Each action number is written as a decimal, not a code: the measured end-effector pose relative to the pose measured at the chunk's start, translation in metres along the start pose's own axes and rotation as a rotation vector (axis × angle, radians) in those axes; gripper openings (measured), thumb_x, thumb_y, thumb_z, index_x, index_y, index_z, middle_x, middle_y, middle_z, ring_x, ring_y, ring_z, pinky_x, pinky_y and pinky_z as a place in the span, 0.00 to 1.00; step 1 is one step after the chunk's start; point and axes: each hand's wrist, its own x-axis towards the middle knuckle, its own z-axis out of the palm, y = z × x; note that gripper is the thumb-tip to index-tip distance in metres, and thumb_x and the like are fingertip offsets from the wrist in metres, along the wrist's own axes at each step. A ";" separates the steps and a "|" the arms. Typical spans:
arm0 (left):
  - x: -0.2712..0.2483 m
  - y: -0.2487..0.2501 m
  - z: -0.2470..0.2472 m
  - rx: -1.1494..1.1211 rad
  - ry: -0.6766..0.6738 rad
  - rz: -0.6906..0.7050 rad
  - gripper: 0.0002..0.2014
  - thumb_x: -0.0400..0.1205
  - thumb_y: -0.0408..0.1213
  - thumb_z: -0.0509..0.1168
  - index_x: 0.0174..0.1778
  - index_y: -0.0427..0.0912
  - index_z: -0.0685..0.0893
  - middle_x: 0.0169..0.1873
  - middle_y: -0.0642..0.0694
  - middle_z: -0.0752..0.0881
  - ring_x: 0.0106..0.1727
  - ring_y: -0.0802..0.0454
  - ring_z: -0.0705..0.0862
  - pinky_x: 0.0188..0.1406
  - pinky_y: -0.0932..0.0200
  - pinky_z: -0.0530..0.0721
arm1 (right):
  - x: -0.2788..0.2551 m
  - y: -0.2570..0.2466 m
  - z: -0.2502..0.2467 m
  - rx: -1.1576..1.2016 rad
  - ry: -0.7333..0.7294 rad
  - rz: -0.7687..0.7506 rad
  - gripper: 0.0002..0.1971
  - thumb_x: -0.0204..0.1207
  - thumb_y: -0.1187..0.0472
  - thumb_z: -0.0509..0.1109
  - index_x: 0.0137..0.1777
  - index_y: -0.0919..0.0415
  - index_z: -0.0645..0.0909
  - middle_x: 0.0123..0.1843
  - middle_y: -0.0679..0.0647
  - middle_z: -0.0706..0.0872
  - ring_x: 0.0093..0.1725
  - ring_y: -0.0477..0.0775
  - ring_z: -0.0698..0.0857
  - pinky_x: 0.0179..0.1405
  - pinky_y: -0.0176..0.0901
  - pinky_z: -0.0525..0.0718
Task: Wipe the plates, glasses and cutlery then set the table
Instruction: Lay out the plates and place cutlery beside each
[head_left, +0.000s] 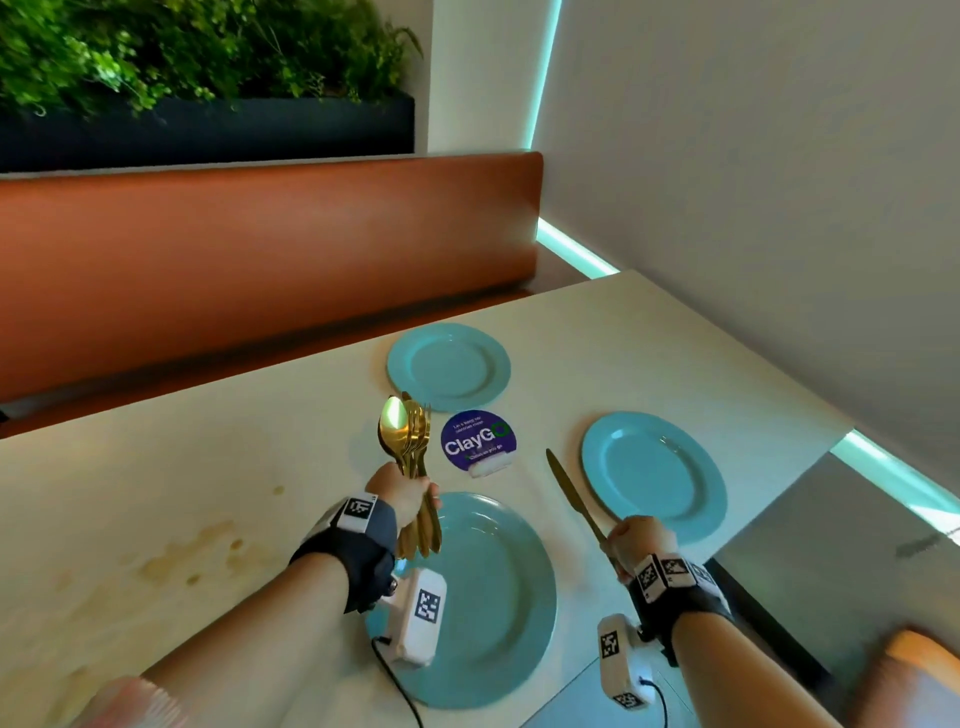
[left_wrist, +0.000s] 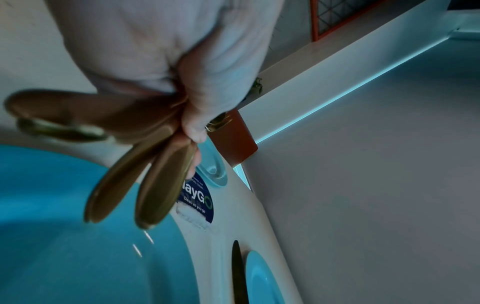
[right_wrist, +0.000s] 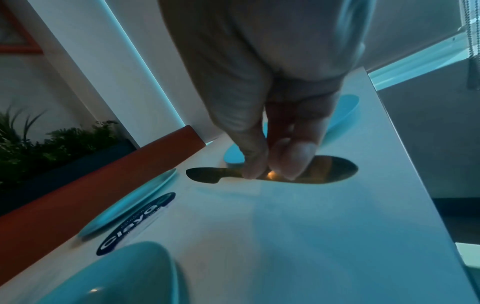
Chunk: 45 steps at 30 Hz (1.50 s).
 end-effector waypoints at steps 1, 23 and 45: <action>-0.001 0.000 0.004 0.019 0.003 -0.006 0.12 0.86 0.32 0.58 0.56 0.27 0.81 0.31 0.46 0.86 0.17 0.62 0.83 0.20 0.71 0.80 | 0.005 0.003 0.003 0.006 -0.001 -0.005 0.06 0.71 0.60 0.73 0.33 0.56 0.83 0.47 0.60 0.91 0.49 0.60 0.90 0.52 0.50 0.89; 0.009 0.002 0.011 0.018 0.047 -0.074 0.12 0.86 0.35 0.58 0.61 0.32 0.77 0.46 0.44 0.90 0.32 0.56 0.86 0.23 0.67 0.80 | 0.026 0.011 0.013 -0.132 0.073 -0.038 0.10 0.76 0.57 0.71 0.54 0.57 0.87 0.55 0.54 0.90 0.57 0.54 0.87 0.57 0.42 0.85; -0.033 -0.005 0.004 -0.168 -0.063 -0.049 0.05 0.86 0.29 0.57 0.55 0.36 0.76 0.38 0.45 0.88 0.37 0.49 0.87 0.41 0.56 0.85 | -0.044 -0.077 0.013 0.371 -0.302 -0.401 0.08 0.72 0.54 0.75 0.46 0.58 0.84 0.37 0.53 0.86 0.28 0.47 0.83 0.23 0.33 0.82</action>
